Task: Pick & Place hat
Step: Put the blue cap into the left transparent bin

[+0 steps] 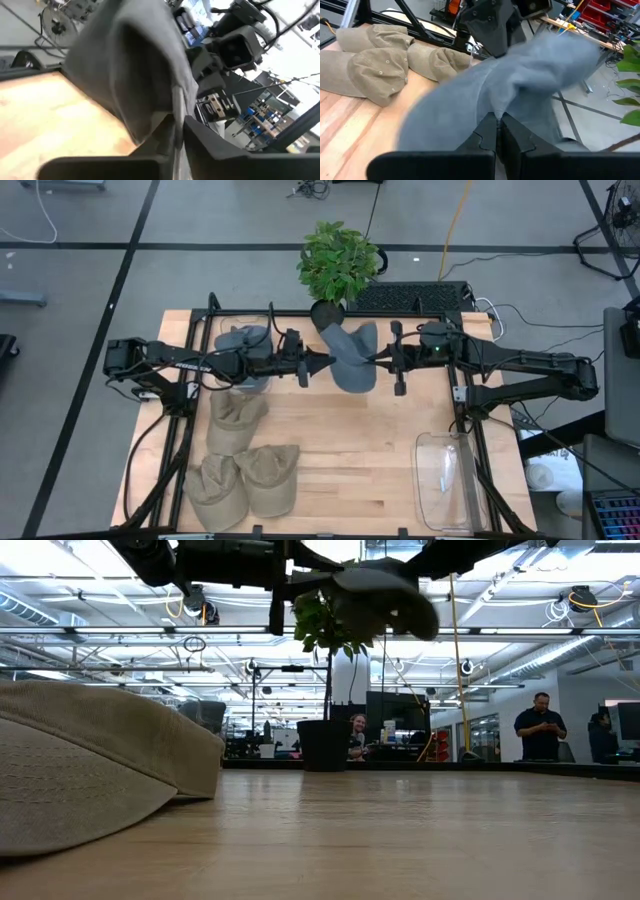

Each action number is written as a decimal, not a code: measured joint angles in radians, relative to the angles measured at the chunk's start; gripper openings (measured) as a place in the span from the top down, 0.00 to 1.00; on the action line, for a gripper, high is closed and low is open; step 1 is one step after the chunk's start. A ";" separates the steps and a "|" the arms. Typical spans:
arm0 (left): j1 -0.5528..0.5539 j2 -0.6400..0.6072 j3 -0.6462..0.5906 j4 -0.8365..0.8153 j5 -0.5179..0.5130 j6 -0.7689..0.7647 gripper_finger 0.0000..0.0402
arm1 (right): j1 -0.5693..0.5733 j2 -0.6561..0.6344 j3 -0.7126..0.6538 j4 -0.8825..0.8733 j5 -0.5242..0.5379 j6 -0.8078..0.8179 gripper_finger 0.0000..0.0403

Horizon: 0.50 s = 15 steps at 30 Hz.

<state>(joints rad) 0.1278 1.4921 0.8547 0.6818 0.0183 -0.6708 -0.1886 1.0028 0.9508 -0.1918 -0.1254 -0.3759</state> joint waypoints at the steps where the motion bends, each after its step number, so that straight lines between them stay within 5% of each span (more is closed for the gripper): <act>1: 0.000 0.000 0.000 0.001 0.001 0.015 0.95 | 0.000 0.000 0.000 -0.001 0.002 0.000 1.00; 15: 0.032 -0.023 0.000 -0.048 0.110 0.043 0.98 | 0.001 -0.001 0.001 -0.019 -0.004 0.050 0.86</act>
<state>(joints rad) 0.1599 1.4690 0.8547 0.6338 0.1284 -0.6281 -0.1881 1.0019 0.9516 -0.2108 -0.1295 -0.3262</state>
